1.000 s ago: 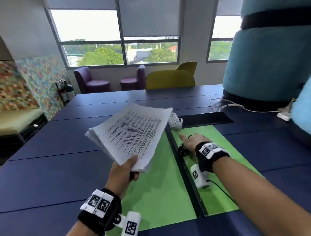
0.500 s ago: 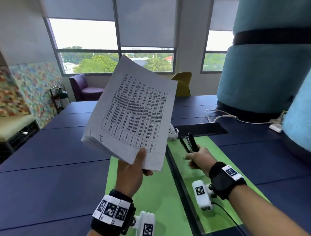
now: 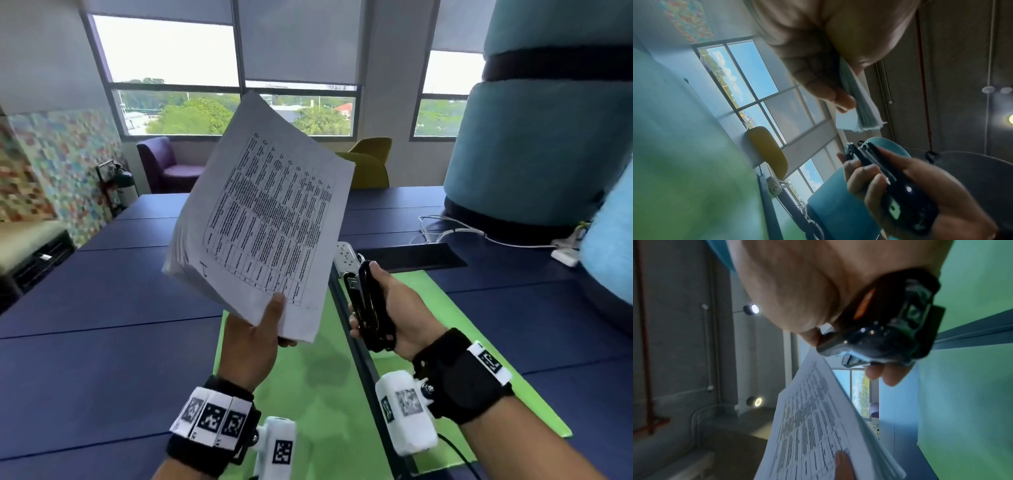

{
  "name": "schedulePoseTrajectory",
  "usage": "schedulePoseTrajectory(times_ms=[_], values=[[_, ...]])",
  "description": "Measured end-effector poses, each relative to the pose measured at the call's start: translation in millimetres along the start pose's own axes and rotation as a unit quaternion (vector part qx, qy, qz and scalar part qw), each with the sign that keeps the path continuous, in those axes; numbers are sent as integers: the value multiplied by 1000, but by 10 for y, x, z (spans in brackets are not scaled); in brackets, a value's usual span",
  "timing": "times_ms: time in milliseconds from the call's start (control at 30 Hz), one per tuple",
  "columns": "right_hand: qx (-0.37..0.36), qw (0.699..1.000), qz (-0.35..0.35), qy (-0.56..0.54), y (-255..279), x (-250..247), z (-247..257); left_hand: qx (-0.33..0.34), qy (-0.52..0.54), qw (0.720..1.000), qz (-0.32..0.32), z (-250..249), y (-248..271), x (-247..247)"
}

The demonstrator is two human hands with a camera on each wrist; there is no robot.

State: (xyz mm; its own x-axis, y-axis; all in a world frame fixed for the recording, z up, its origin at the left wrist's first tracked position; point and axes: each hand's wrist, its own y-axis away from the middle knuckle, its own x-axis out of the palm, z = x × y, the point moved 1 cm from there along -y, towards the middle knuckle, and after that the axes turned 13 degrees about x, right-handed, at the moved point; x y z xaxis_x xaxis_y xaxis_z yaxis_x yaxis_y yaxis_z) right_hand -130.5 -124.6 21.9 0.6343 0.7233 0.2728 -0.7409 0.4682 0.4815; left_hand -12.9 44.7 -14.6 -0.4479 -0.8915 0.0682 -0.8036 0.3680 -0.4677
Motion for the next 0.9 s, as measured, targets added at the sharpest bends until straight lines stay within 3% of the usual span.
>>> schedulePoseTrajectory(times_ms=[167, 433, 567, 667, 800, 900], values=[[-62, 985, -60, 148, 16, 193, 105, 24, -55, 998, 19, 57, 3, 7], [-89, 962, -97, 240, -170, 410, 60, 198, -132, 970, 48, -69, 84, 87], [7, 985, -25, 170, -75, 369, 65, 124, -117, 984, 49, 41, 24, -4], [74, 983, 44, 163, -13, 339, 29, 49, -66, 995, 62, -47, 35, 50], [95, 982, 112, 120, 81, 376, -67, -21, -37, 999, -1, 43, 24, 141], [98, 981, 140, 96, 170, 388, -196, -25, -35, 998, -52, 98, 33, 158]])
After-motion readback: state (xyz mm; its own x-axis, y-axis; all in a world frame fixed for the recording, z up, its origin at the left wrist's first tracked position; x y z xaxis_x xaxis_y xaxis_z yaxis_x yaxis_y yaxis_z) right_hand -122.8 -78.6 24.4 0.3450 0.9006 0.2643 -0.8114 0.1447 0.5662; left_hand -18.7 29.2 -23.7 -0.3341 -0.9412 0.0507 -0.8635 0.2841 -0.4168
